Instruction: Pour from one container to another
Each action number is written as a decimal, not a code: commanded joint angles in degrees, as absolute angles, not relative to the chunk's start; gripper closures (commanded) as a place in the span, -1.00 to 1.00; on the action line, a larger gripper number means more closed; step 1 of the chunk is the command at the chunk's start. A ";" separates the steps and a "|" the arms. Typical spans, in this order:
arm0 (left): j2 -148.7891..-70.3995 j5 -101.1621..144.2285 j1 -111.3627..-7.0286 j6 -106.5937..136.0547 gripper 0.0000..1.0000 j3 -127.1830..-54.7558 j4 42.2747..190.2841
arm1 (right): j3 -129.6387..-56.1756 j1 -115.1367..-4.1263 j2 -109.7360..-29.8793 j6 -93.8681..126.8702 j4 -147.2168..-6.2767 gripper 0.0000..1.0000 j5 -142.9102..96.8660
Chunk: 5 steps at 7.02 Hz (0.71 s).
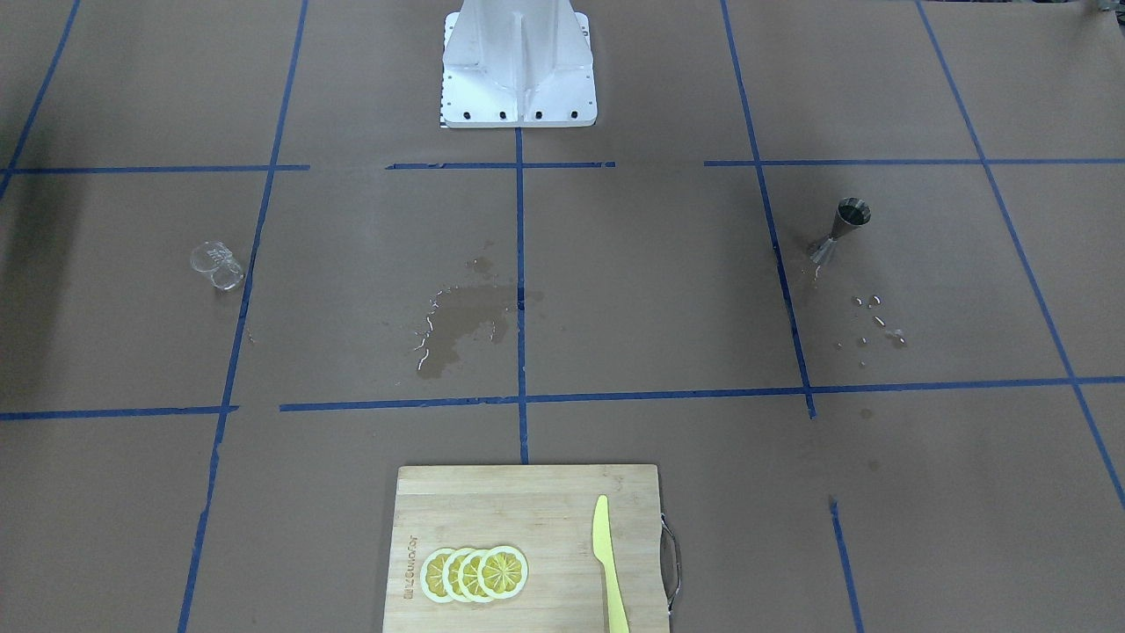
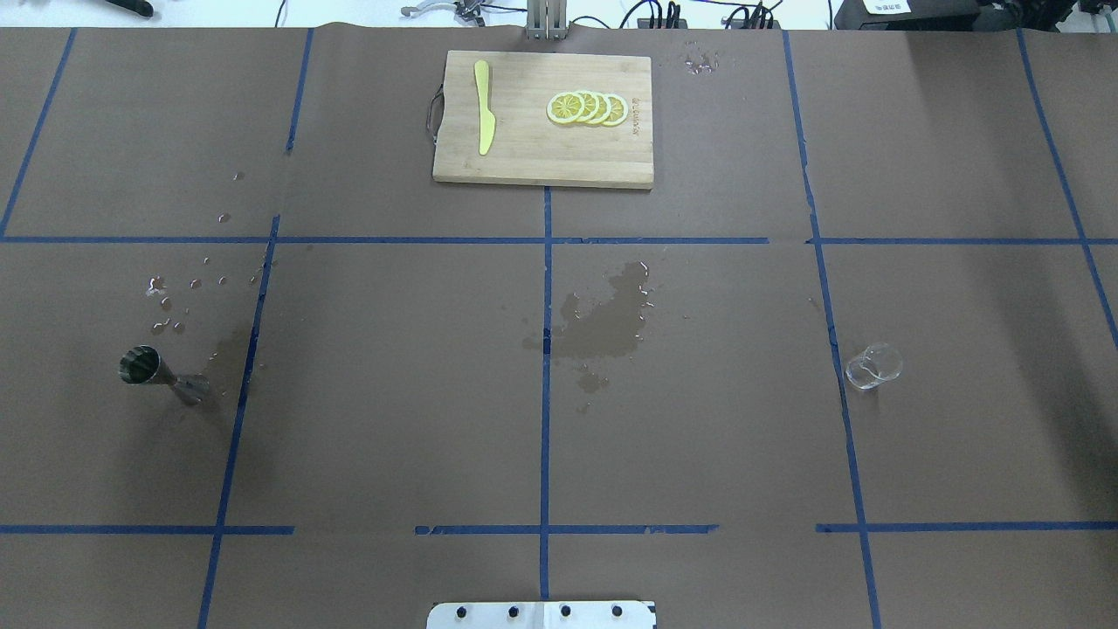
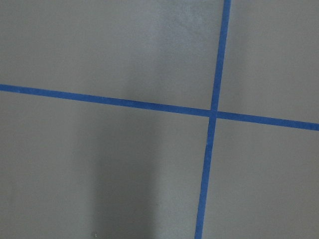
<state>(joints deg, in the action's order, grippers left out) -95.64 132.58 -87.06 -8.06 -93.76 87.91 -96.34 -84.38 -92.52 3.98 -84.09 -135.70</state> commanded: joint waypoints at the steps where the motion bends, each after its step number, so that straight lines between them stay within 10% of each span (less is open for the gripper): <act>1: -95.54 132.89 -87.27 -8.61 -1.00 -94.04 87.89 | -96.24 -82.88 -92.55 5.98 -83.76 -1.00 -135.53; 5: -91.24 132.80 -87.28 -8.53 -1.00 -95.18 87.45 | -97.29 -82.88 -92.46 6.24 -83.85 -1.00 -135.70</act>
<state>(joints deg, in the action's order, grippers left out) -92.41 132.80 -87.26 -8.53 -94.80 87.63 -96.48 -82.89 -92.59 6.05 -83.84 -135.69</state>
